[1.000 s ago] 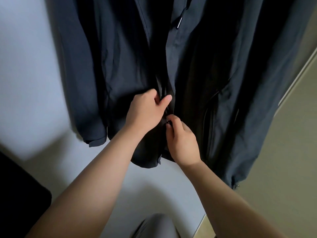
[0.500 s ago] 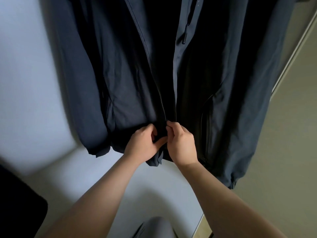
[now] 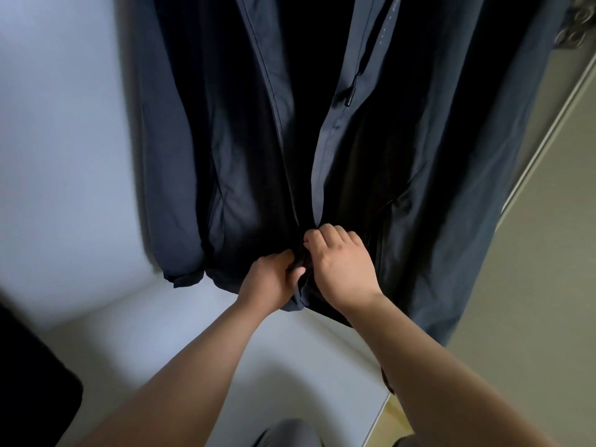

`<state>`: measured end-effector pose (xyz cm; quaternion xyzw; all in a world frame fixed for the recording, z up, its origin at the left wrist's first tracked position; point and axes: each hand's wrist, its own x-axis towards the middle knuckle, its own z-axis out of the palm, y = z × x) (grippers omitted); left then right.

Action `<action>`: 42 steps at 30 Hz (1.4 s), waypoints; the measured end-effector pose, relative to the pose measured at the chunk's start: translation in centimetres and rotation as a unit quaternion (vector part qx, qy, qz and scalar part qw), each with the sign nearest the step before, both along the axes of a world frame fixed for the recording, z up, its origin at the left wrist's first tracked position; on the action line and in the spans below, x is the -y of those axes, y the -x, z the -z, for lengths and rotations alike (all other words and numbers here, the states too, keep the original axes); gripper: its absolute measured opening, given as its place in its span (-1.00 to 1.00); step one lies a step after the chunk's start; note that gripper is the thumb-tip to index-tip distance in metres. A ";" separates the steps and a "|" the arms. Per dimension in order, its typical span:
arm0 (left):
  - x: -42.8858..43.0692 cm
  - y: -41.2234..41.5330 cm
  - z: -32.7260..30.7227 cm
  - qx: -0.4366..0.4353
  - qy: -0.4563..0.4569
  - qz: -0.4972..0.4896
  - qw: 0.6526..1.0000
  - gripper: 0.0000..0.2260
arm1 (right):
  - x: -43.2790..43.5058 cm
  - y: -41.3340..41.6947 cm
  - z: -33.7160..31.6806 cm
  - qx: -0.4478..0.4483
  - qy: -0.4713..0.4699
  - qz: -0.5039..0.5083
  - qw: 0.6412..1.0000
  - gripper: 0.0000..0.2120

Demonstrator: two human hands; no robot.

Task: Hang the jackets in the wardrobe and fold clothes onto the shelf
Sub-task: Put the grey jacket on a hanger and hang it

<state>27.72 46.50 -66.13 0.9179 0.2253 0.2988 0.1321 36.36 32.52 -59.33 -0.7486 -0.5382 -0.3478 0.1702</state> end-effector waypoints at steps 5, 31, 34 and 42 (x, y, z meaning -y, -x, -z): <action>-0.3 0.5 -1.0 -0.029 0.022 0.007 0.999 -0.62 | 0.4 0.5 -4.3 0.008 -0.054 0.032 0.998 -0.89; 0.2 -2.6 -15.7 0.149 -0.055 0.076 0.984 -0.59 | 0.7 -0.9 -18.1 0.147 -0.123 0.093 0.977 -0.88; -0.3 -2.8 -16.1 0.157 -0.067 0.064 0.983 -0.57 | 0.5 -0.7 -21.3 0.170 -0.160 0.105 0.967 -0.92; -1.1 -2.4 -16.5 0.156 -0.074 0.031 0.984 -0.50 | -0.5 -0.6 -28.8 0.213 -0.223 0.111 0.945 -0.97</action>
